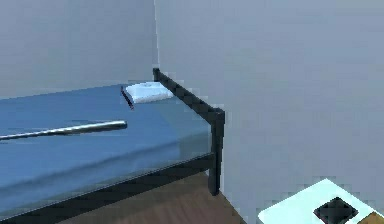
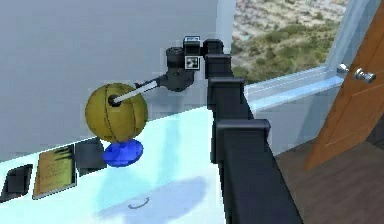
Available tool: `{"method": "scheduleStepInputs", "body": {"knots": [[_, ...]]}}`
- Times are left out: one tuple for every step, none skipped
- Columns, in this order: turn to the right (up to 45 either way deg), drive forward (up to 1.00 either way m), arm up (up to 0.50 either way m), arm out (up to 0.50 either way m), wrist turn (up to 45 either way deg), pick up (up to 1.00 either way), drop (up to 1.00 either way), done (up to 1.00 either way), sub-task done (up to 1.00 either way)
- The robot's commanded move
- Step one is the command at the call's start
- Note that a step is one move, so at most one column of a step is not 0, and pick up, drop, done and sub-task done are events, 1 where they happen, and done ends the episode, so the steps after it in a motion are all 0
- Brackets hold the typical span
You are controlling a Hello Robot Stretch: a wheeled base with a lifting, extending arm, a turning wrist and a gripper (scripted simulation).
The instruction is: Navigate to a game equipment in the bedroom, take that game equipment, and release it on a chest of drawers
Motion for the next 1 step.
{"method": "scheduleStepInputs", "body": {"knots": [[0.0,0.00,0.00,-0.10,0.0,0.00,0.00,0.00,0.00]]}}
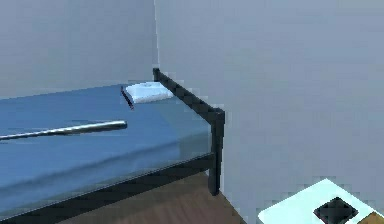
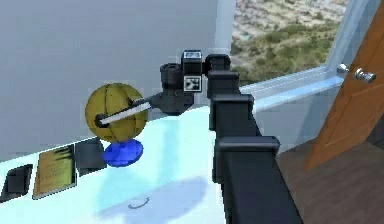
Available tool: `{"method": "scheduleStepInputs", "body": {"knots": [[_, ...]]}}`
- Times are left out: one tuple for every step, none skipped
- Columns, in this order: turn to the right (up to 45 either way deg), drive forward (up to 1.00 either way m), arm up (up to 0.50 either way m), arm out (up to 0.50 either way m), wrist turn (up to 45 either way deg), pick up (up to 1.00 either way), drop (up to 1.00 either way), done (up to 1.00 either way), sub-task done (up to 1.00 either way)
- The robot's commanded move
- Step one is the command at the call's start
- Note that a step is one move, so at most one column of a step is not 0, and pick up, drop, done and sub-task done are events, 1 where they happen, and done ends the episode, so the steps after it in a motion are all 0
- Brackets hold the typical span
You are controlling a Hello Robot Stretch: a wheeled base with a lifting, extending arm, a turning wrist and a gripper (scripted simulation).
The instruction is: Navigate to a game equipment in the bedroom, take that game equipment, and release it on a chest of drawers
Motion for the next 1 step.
{"method": "scheduleStepInputs", "body": {"knots": [[0.0,0.00,0.00,0.00,0.0,0.00,0.00,1.00,0.00]]}}
